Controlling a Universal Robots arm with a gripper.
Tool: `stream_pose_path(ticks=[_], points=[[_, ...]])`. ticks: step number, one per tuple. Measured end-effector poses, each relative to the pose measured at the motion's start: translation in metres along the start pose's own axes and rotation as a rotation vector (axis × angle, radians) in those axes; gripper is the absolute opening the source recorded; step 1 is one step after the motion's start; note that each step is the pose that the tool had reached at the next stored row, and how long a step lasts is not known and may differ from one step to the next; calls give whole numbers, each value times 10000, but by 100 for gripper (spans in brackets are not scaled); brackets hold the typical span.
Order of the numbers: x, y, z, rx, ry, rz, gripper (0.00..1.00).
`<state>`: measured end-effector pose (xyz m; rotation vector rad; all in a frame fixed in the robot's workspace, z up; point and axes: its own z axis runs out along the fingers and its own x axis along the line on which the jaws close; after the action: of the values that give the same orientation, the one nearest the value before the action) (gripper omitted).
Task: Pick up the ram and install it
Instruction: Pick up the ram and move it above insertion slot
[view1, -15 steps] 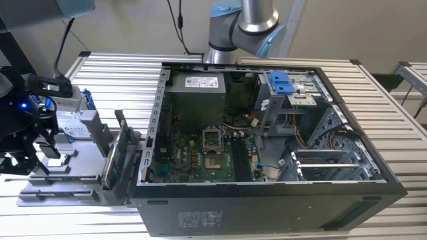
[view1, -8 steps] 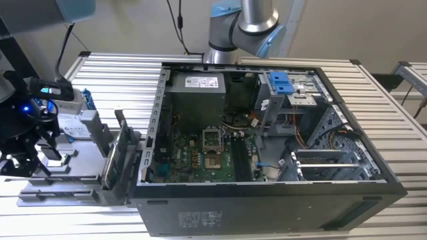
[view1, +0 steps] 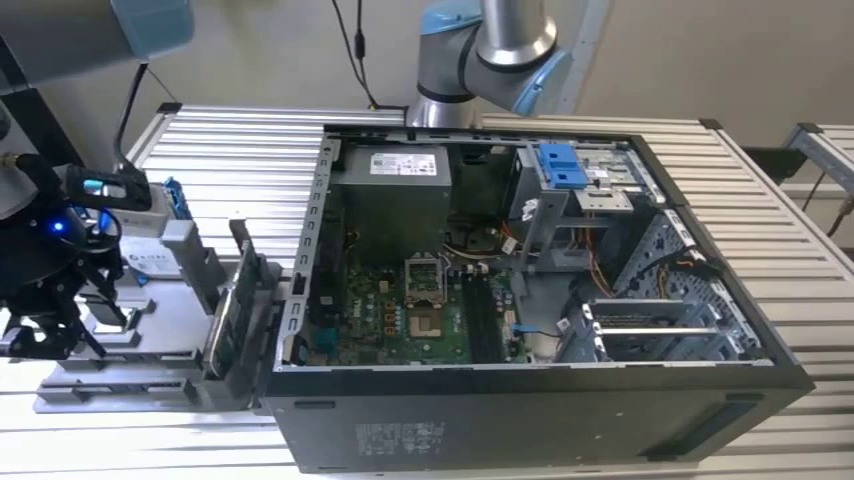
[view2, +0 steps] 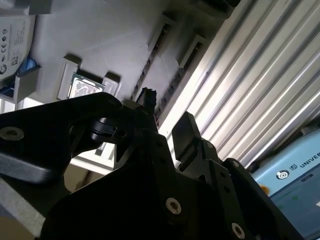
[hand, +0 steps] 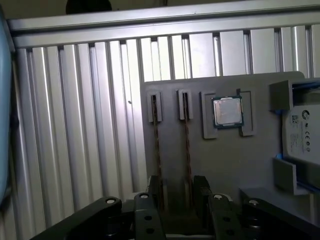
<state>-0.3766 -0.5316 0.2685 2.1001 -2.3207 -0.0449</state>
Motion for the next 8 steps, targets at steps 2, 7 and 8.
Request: stream_pose_path(ticks=[2,7,8], points=[[1,11,19,-2,1,1,42],[7,31,57,1,-2,0,42],[8,32,60,1,-2,0,42]])
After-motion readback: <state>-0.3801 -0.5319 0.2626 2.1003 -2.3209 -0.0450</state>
